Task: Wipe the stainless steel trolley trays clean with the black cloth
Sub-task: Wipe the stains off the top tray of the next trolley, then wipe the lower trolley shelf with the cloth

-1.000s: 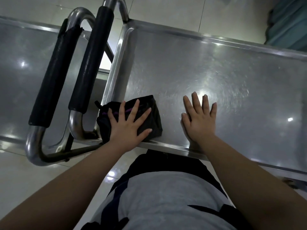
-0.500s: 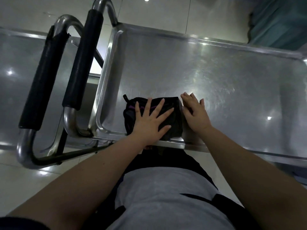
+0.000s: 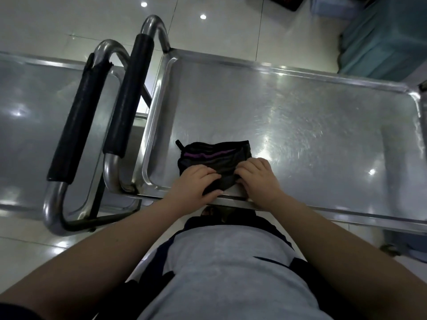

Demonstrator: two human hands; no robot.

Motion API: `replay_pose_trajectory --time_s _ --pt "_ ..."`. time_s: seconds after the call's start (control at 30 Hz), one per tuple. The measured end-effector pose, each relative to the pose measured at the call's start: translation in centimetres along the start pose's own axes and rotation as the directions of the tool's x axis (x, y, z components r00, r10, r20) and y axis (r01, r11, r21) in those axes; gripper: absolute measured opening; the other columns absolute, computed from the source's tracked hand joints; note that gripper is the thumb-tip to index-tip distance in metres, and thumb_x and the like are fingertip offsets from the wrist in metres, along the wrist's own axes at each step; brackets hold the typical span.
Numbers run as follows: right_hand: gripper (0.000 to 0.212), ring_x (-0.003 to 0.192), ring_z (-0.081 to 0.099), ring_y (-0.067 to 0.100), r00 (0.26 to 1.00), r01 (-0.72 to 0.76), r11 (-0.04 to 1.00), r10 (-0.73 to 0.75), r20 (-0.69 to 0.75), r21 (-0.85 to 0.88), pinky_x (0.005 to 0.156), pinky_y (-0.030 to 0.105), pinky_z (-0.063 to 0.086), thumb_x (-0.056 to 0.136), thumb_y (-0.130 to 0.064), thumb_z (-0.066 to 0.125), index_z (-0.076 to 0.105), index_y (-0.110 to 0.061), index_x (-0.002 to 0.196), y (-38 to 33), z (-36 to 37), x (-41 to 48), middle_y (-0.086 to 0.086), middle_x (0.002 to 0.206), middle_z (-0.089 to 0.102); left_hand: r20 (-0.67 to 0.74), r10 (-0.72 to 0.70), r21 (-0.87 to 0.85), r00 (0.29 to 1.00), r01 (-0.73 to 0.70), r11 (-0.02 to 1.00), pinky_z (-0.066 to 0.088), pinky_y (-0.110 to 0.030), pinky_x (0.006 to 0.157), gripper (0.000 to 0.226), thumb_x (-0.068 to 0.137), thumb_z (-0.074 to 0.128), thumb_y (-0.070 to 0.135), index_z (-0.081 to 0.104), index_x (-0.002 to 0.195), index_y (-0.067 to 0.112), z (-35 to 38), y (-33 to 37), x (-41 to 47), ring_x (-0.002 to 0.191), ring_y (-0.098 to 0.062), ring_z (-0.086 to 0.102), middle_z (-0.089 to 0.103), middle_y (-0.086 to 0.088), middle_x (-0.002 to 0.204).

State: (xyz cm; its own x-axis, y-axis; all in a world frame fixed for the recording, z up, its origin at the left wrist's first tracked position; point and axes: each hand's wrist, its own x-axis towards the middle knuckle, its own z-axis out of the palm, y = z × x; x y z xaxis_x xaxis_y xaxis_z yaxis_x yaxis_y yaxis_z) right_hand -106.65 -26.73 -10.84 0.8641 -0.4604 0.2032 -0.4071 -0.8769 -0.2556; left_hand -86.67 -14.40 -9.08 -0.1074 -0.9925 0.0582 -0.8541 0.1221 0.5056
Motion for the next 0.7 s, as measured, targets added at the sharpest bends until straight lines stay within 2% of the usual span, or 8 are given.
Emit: replay_pose_trajectory --time_s 0.1,0.17,0.27,0.4,0.5,0.57,0.63,0.7 --pt "0.016 0.091 0.060 0.032 0.987 -0.157 0.984 0.152 0.054 0.089 0.091 0.036 0.041 0.081 0.001 0.061 0.067 -0.004 0.095 0.0 -1.0 1.4 0.010 0.090 0.067 0.064 -0.066 0.014 0.996 0.066 0.998 0.046 -0.044 0.097 0.065 0.076 0.081 0.042 0.063 0.127 0.005 -0.4 0.1 0.7 0.110 -0.032 0.059 0.064 -0.013 0.118" --pt "0.029 0.101 0.054 0.030 0.941 -0.324 0.930 0.296 0.166 0.174 0.085 0.030 0.039 0.085 0.007 0.053 0.062 -0.005 0.110 0.3 -1.9 2.1 0.012 0.104 0.063 0.037 -0.078 0.030 0.996 0.077 0.997 0.047 -0.044 0.090 0.064 0.072 0.084 0.026 0.061 0.128 0.004 -0.9 0.4 1.6 0.104 -0.035 0.060 0.064 -0.016 0.114" --pt "0.037 0.109 0.045 0.022 0.905 -0.412 0.878 0.364 0.218 0.244 0.088 0.030 0.041 0.090 0.005 0.043 0.054 -0.007 0.123 0.7 -3.5 2.6 0.010 0.115 0.054 -0.024 -0.065 0.006 0.998 0.065 0.998 0.050 -0.045 0.085 0.056 0.073 0.077 0.007 0.061 0.126 0.002 -2.2 0.9 3.8 0.099 -0.037 0.060 0.064 -0.018 0.112" --pt "0.027 0.105 0.044 0.019 0.877 -0.480 0.834 0.466 0.117 0.273 0.088 0.032 0.039 0.098 -0.015 0.040 0.054 -0.009 0.121 2.1 -7.1 2.6 0.007 0.114 0.054 -0.088 0.005 -0.008 0.996 -0.006 1.000 0.048 -0.043 0.078 0.040 0.080 0.069 0.003 0.063 0.120 0.003 -4.1 2.3 8.2 0.096 -0.038 0.061 0.065 -0.018 0.108" --pt "0.040 0.096 0.045 0.021 0.875 -0.484 0.861 0.480 0.063 0.158 0.082 0.032 0.039 0.091 -0.035 0.063 0.055 -0.011 0.121 3.2 -11.0 1.8 0.007 0.104 0.055 -0.082 0.084 0.001 0.993 -0.084 0.996 0.047 -0.046 0.078 0.034 0.087 0.062 0.004 0.063 0.121 0.002 -5.3 4.4 11.6 0.095 -0.040 0.061 0.067 -0.020 0.108" --pt "0.040 0.089 0.051 0.029 0.881 -0.474 0.880 0.474 0.003 0.032 0.076 0.036 0.040 0.086 -0.026 0.073 0.061 -0.009 0.120 3.8 -13.6 1.0 0.013 0.094 0.057 -0.069 0.186 0.022 0.980 -0.184 0.983 0.050 -0.047 0.074 0.035 0.084 0.062 -0.002 0.064 0.118 0.000 -6.1 6.3 13.4 0.088 -0.041 0.062 0.068 -0.022 0.103" --pt "0.030 0.083 0.054 0.038 0.874 -0.486 0.872 0.482 -0.067 -0.067 0.073 0.042 0.043 0.085 -0.010 0.070 0.066 -0.006 0.114 4.3 -16.0 -0.1 0.017 0.089 0.058 -0.061 0.294 0.057 0.954 -0.290 0.955 0.053 -0.046 0.066 0.036 0.075 0.066 -0.009 0.066 0.111 -0.003 -6.6 8.2 14.9 0.078 -0.040 0.064 0.069 -0.021 0.094" --pt "0.026 0.079 0.054 0.039 0.863 -0.502 0.855 0.483 -0.147 -0.133 0.072 0.044 0.042 0.081 -0.002 0.068 0.068 -0.005 0.107 5.0 -18.4 -1.4 0.017 0.087 0.060 -0.068 0.357 0.109 0.932 -0.349 0.931 0.053 -0.044 0.062 0.039 0.069 0.069 -0.013 0.067 0.106 -0.002 -6.7 10.0 16.2 0.072 -0.038 0.063 0.069 -0.019 0.086"
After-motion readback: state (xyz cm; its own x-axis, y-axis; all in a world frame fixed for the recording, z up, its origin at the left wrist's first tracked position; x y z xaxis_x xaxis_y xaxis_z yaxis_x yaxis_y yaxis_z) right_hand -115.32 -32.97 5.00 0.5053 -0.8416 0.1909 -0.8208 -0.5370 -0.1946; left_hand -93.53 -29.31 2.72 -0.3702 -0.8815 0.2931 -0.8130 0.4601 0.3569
